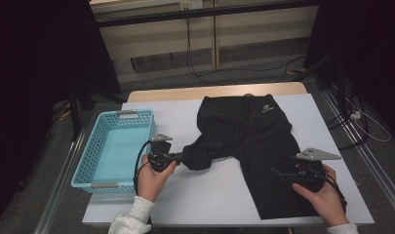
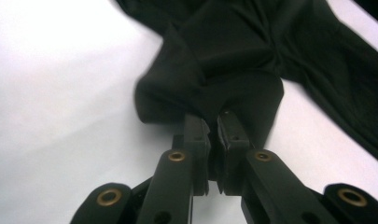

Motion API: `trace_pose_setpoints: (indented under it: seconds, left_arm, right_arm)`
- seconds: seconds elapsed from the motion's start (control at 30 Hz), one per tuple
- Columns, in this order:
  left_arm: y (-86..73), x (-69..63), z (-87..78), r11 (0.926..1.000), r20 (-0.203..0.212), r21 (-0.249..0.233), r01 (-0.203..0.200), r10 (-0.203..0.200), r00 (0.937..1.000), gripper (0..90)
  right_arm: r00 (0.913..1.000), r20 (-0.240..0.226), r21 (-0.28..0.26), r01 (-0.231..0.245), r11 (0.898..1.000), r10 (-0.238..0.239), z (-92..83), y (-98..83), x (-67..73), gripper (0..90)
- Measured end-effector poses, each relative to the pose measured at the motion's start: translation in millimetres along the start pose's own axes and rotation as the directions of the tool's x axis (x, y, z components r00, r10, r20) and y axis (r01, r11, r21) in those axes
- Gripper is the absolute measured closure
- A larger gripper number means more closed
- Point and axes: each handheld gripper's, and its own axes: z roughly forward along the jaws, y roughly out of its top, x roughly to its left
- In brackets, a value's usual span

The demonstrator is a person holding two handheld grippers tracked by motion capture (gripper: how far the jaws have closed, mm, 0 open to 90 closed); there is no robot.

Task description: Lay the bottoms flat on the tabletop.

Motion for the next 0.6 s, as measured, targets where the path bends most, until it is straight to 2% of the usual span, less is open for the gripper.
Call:
trace_pose_setpoints:
  seconds: [0.13,0.23,0.4,0.6]
  left_arm:
    - [1.4,4.4,-2.4,0.9998,0.0,-0.007,0.017,-0.017,0.9999,84.6]
    - [0.8,4.1,0.5,0.9996,0.008,0.013,0.025,-0.025,0.9996,84.5]
    - [-3.9,2.1,12.0,0.9977,0.017,0.065,0.018,-0.019,0.9997,83.4]
    - [-7.0,0.3,19.1,0.9943,0.017,0.106,0.013,-0.015,0.9997,80.5]
  right_arm:
    - [0.9999,-0.009,-0.014,0.006,1.0,-0.006,3.6,5.6,5.6,16.3]
    - [0.9994,-0.026,-0.011,0.024,1.0,-0.025,11.0,10.6,13.6,16.8]
    - [0.9963,-0.055,0.009,0.066,0.998,-0.066,25.9,17.0,29.4,20.1]
    - [0.9895,-0.083,0.034,0.122,0.992,-0.119,47.1,25.6,46.7,29.8]
